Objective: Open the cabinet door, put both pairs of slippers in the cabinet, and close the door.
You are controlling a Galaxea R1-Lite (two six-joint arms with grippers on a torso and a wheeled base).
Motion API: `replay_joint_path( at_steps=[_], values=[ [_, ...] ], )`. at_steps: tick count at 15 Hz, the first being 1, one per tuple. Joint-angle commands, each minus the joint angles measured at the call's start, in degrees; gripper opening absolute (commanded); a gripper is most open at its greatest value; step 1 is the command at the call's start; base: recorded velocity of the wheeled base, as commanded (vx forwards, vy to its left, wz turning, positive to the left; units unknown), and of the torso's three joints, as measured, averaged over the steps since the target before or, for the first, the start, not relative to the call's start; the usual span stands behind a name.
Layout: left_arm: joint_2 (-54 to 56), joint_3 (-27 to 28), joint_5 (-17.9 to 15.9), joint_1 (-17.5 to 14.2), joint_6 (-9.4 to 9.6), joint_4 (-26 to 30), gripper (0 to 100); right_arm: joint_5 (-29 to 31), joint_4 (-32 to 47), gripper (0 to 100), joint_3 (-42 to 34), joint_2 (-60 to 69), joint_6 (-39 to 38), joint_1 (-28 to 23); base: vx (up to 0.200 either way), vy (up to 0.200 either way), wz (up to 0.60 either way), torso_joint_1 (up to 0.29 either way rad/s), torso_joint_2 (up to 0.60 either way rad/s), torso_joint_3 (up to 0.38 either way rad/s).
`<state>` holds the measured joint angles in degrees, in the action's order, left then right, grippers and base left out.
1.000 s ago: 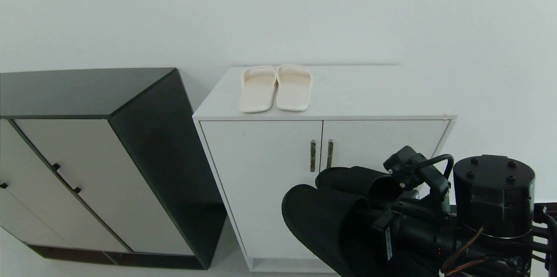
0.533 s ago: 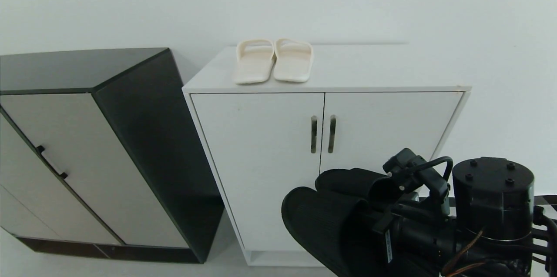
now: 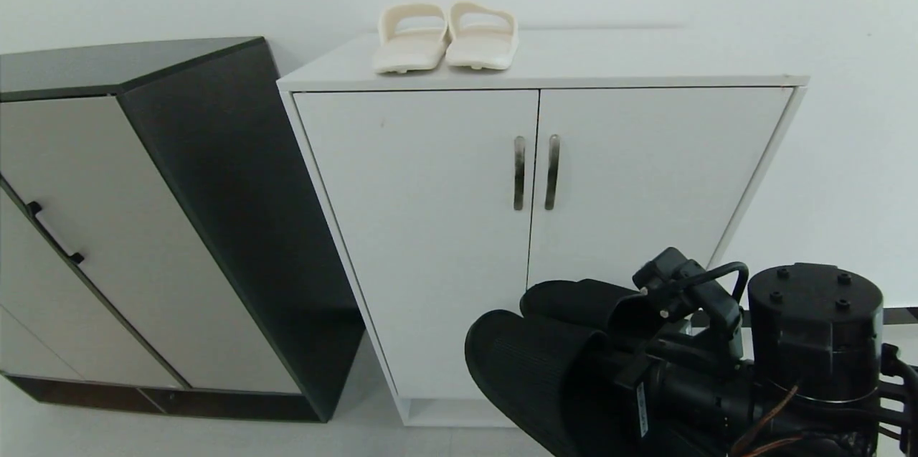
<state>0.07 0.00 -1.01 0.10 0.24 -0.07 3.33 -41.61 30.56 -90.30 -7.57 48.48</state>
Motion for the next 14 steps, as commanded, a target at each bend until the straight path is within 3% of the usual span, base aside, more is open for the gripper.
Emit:
replay_joint_path(
  at_steps=[1, 4, 6, 7, 8, 9, 10, 12, 13, 14],
  values=[
    [-0.07, 0.0, -0.04, -0.01, 0.11, -0.01, 100, 0.01, -0.32, 0, -0.68, -0.14, 0.1, 0.21, 0.0, 0.0, 0.0, -0.071, 0.46, 0.369],
    [-0.34, 0.0, -0.04, -0.01, 0.37, -0.01, 100, 0.01, -0.32, 0, -0.77, -0.23, 0.1, 0.56, 0.0, 0.0, 0.0, -0.04, 0.44, 0.393],
    [-2.71, 0.26, 0.66, -0.1, 3.71, -0.1, 100, 0.01, -0.32, 0, -0.77, -0.23, 0.45, 0.74, 0.0, 0.0, 0.0, -0.017, 0.31, 0.293],
    [-4.47, 2.46, 0.57, -0.01, 4.59, -0.1, 100, 0.01, -0.32, 0, -0.94, -0.23, 0.8, 0.74, 0.0, 0.0, 0.0, -0.002, 0.13, 0.119],
    [-7.98, 6.15, 0.22, -0.01, 4.33, -0.1, 100, 0.01, -0.32, 0, -1.12, -0.23, 0.8, 0.74, 0.0, 0.0, 0.0, 0.002, 0.07, 0.046],
    [-17.12, 13.45, -1.8, 0.52, 2.22, -0.54, 100, 0.01, -0.41, 0, -1.21, -0.14, 0.8, 0.74, 0.0, 0.0, 0.0, 0.0, 0.0, 0.0],
    [-23.1, 16.44, -5.23, 0.96, 2.13, -1.68, 100, 0.01, -0.67, 0, -1.21, -0.14, 0.8, 0.74, 0.0, 0.0, 0.0, 0.0, 0.0, 0.0],
    [-37.16, 22.06, -16.48, 2.19, 2.31, -11.53, 100, 0.19, -0.93, 0, -1.38, -0.23, 0.8, 0.65, 0.0, 0.0, 0.0, 0.0, 0.0, 0.0],
    [-42.44, 23.91, -20.26, 3.07, 2.48, -15.48, 100, 0.19, -1.02, 0, -1.47, -0.14, 0.8, 0.65, 0.0, 0.0, 0.0, 0.0, 0.0, 0.0],
    [-47.62, 26.37, -22.72, 6.32, 2.39, -17.68, 100, 0.19, -1.28, 0, -1.73, 0.03, 0.8, 0.56, 0.0, 0.0, 0.0, 0.0, 0.0, 0.0]
  ],
)
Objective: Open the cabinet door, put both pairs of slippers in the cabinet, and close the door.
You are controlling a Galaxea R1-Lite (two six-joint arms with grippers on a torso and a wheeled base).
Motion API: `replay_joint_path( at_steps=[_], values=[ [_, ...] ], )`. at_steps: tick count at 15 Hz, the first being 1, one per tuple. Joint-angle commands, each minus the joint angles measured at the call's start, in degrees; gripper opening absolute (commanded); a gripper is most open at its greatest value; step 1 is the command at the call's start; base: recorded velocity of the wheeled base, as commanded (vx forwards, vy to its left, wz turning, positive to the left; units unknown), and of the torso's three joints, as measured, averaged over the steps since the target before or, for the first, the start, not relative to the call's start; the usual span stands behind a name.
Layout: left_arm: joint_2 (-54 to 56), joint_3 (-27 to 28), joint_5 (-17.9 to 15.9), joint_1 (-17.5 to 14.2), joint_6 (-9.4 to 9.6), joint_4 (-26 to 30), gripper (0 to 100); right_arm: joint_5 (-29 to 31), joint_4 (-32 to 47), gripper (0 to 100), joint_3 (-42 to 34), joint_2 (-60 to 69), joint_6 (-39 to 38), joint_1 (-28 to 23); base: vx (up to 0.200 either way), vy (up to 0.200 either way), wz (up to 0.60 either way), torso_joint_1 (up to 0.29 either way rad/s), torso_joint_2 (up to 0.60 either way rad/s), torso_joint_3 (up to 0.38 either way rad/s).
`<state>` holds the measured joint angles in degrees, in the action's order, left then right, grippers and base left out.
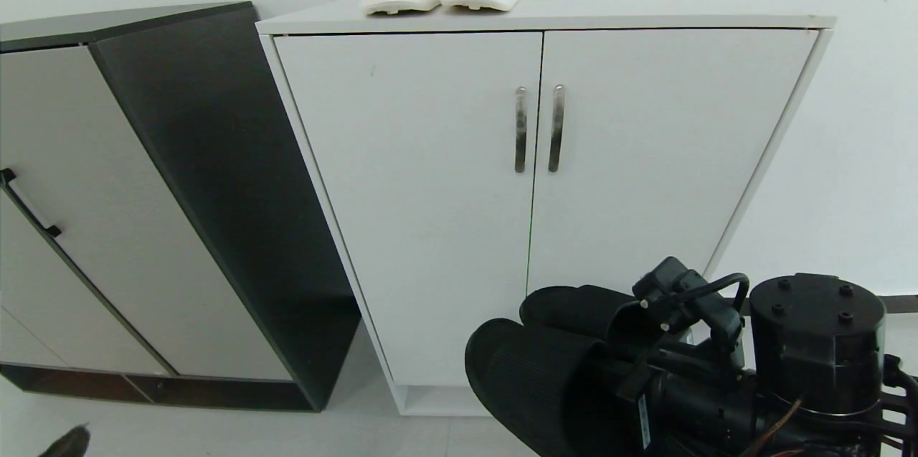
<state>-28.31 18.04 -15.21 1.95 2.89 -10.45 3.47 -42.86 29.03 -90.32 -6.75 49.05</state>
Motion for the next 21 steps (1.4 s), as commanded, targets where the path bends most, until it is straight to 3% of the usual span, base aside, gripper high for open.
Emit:
replay_joint_path(
  at_steps=[1, 2, 4, 5, 7, 10, 13, 15, 16, 17, 18, 20, 21],
  values=[
    [-21.53, 9.47, -8.6, 6.66, -0.34, -7.75, 100, 0.04, -0.29, 0, -0.2, 0.14, -0.01, -0.01, 0.0, 0.0, 0.0, 0.0, 0.0, 0.0],
    [-27.94, 12.98, -8.52, 12.99, -0.78, -8.54, 100, 0.48, -2.05, 0, -0.02, -0.12, -0.01, -0.28, 0.0, 0.0, 0.0, 0.0, 0.0, 0.0],
    [-35.41, 17.11, -8.52, 19.49, -0.96, -10.82, 100, 0.39, -4.69, 0, 0.42, 0.14, -0.1, -1.86, 0.0, 0.0, 0.0, 0.0, 0.0, 0.0],
    [-39.11, 19.66, -8.52, 22.92, -2.54, -12.14, 100, 0.39, -4.51, 0, 0.68, 0.5, -0.1, -2.12, 0.0, 0.0, 0.0, 0.0, 0.0, 0.0],
    [-46.05, 25.38, -8.43, 27.76, -5.53, -14.34, 100, 0.39, -2.93, 0, 0.86, 0.58, -0.1, -2.12, 0.0, 0.0, 0.0, 0.0, 0.0, 0.0],
    [-54.93, 33.9, -8.25, 32.94, -6.05, -15.66, 100, 0.39, -2.49, 0, 1.38, 0.58, -0.1, -2.82, 0.0, 0.0, 0.0, 0.0, 0.0, 0.0],
    [-62.48, 42.34, -7.46, 36.81, -6.23, -15.48, 100, 0.3, -2.49, 0, 1.38, 0.5, -0.1, -3.35, 0.0, 0.0, 0.0, 0.0, 0.0, 0.0],
    [-66.44, 47.79, -7.9, 38.3, -8.69, -15.66, 100, 0.3, -2.49, 0, 1.38, 0.58, -0.01, -3.44, 0.0, 0.0, 0.0, 0.0, 0.0, 0.0],
    [-66.7, 47.96, -7.9, 38.39, -8.87, -15.66, 100, 0.3, -2.49, 0, 1.38, 0.58, -0.01, -3.44, 0.0, 0.0, 0.0, 0.0, 0.0, 0.0],
    [-69.78, 53.24, -9.75, 38.83, -12.12, -15.66, 100, 0.3, -2.49, 0, 1.21, 0.67, -0.01, -3.53, 0.0, 0.0, 0.0, 0.0, 0.0, 0.0],
    [-70.13, 54.12, -10.63, 38.83, -12.91, -15.48, 100, 0.3, -2.49, 0, 1.3, 0.76, -0.01, -3.53, 0.0, 0.0, 0.0, 0.0, 0.0, 0.0],
    [-73.03, 60.27, -13.09, 38.74, -18.89, -13.37, 100, 0.22, -2.49, 0, 1.38, 0.5, -0.1, -3.53, 0.0, 0.0, 0.0, 0.0, 0.0, 0.0],
    [-73.82, 62.03, -14.49, 38.83, -19.41, -12.05, 100, 0.22, -2.49, 0, 1.38, 0.41, -0.01, -3.44, 0.0, 0.0, 0.0, 0.0, 0.0, 0.0]
  ],
)
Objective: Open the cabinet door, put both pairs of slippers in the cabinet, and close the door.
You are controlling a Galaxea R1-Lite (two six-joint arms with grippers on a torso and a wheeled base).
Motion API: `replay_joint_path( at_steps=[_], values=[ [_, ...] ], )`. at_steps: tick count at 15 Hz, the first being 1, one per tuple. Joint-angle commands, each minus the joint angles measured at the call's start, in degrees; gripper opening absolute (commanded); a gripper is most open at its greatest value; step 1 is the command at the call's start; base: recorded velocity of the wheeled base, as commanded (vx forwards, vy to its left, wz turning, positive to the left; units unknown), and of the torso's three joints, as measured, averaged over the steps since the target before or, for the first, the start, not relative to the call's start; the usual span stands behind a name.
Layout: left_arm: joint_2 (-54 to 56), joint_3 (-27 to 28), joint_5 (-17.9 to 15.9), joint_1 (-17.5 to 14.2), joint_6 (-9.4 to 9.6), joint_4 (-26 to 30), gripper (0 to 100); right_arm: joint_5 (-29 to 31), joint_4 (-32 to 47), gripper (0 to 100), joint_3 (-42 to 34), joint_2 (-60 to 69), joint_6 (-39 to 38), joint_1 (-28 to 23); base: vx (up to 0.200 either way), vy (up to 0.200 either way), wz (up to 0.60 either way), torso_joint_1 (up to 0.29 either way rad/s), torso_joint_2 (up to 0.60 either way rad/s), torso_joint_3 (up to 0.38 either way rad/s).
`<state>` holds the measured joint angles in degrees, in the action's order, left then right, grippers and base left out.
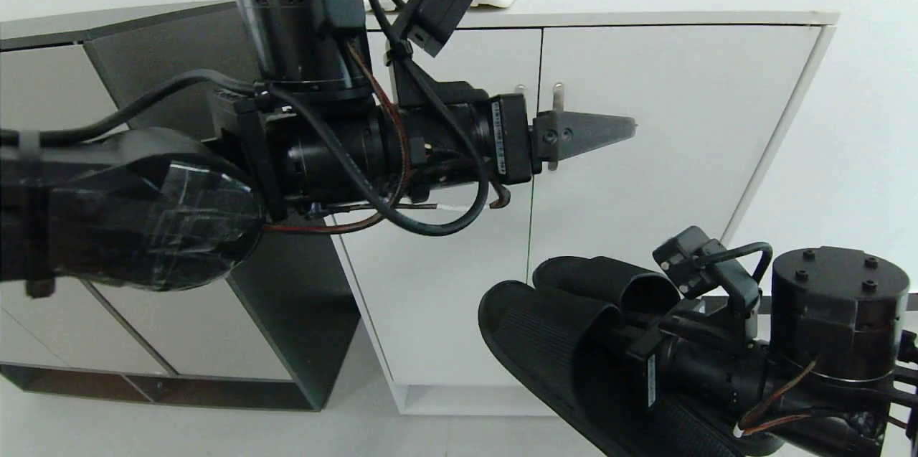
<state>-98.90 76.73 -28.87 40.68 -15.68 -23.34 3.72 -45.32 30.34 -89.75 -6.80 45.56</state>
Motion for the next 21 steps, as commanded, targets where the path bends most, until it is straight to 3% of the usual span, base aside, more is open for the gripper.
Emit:
replay_joint_path(
  at_steps=[1, 4, 5, 7, 9, 15, 21],
  values=[
    [-3.93, 4.57, -2.33, 0.1, -1.02, 2.16, 100, -0.11, -0.03, 0, -0.02, -0.25, -0.05, 0.06, 0.0, 0.0, 0.0, 0.0, 0.0, 0.0],
    [-6.13, 6.42, -1.45, 0.19, -0.49, 3.13, 100, -0.11, -0.03, 0, -0.02, -0.34, -0.05, 0.06, 0.0, 0.0, 0.0, 0.0, 0.0, 0.0],
    [-6.65, 7.21, 1.8, 0.19, 1.7, 3.13, 100, -0.11, -0.03, 0, 0.07, -0.78, 0.03, -0.03, 0.0, 0.0, 0.0, 0.0, 0.0, 0.0],
    [-7.01, 7.56, 2.32, -0.16, 3.64, 3.13, 100, -0.11, -0.03, 0, 0.07, -1.31, -0.05, -0.03, 0.0, 0.0, 0.0, 0.0, 0.0, 0.0],
    [-9.03, 9.41, 7.07, -0.25, 6.01, 3.13, 100, -0.11, -0.03, 0, 0.07, -1.48, -0.05, -0.03, 0.0, 0.0, 0.0, 0.0, 0.0, 0.0],
    [-12.89, 15.03, 10.06, -0.95, 6.36, 3.48, 100, -0.11, -0.03, 0, -0.02, -1.4, -0.05, -0.38, 0.0, 0.0, 0.0, 0.0, 0.0, 0.0],
    [-16.15, 19.6, 9.97, -2.71, 6.36, 6.12, 100, -0.11, -0.03, 0, -0.02, -1.48, -0.05, -0.38, 0.0, 0.0, 0.0, 0.0, 0.0, 0.0]
  ],
)
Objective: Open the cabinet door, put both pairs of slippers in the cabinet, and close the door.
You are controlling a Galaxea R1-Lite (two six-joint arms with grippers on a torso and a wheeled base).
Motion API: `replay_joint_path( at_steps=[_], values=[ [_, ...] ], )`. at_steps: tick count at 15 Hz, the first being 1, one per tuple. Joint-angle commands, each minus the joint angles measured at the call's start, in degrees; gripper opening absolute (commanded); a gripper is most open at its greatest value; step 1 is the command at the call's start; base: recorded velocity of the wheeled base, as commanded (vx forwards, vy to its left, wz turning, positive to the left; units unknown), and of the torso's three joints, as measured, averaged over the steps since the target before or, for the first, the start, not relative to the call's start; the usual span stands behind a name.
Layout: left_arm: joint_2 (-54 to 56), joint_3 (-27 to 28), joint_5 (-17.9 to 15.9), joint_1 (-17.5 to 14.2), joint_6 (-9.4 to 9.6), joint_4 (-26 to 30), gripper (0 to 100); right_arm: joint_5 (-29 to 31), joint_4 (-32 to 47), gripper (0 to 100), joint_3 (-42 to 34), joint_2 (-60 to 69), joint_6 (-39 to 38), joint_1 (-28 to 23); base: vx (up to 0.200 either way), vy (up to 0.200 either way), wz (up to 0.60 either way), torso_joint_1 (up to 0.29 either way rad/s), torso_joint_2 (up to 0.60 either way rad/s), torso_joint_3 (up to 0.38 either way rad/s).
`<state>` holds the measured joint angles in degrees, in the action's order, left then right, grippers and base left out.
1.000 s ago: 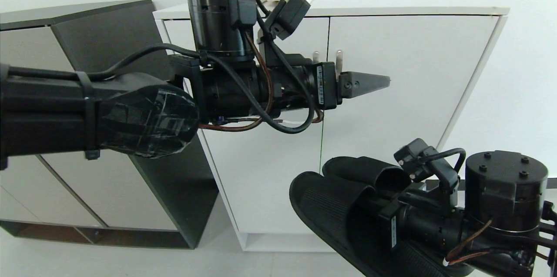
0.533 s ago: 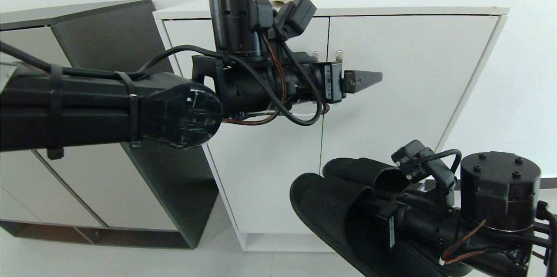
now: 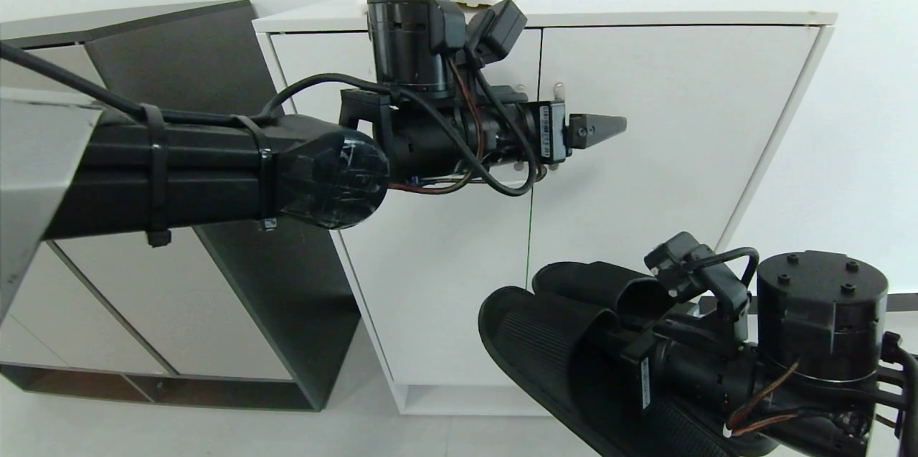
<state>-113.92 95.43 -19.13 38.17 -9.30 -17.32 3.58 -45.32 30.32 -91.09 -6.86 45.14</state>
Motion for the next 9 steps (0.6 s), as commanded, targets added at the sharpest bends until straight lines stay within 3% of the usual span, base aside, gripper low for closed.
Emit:
replay_joint_path(
  at_steps=[1, 6, 9],
  values=[
    [-1.22, 0.9, 0.23, -0.11, -0.01, 0.45, 0, 0.02, -0.03, 0, 0.0, -0.14, 0.01, 0.03, 0.0, 0.0, 0.0, 0.0, 0.0, 0.0],
    [-1.04, 0.99, -0.21, -0.02, -0.19, 0.45, 0, 0.02, 0.06, 0, -0.26, -0.05, 0.01, 0.03, 0.0, 0.0, 0.0, 0.0, 0.0, 0.0],
    [3.0, -2.53, -0.3, 0.77, -0.37, 0.45, 0, -2.44, 0.15, 0, -0.96, 0.47, 0.01, 0.03, 0.0, 0.0, 0.0, 0.0, 0.0, 0.0]
  ],
)
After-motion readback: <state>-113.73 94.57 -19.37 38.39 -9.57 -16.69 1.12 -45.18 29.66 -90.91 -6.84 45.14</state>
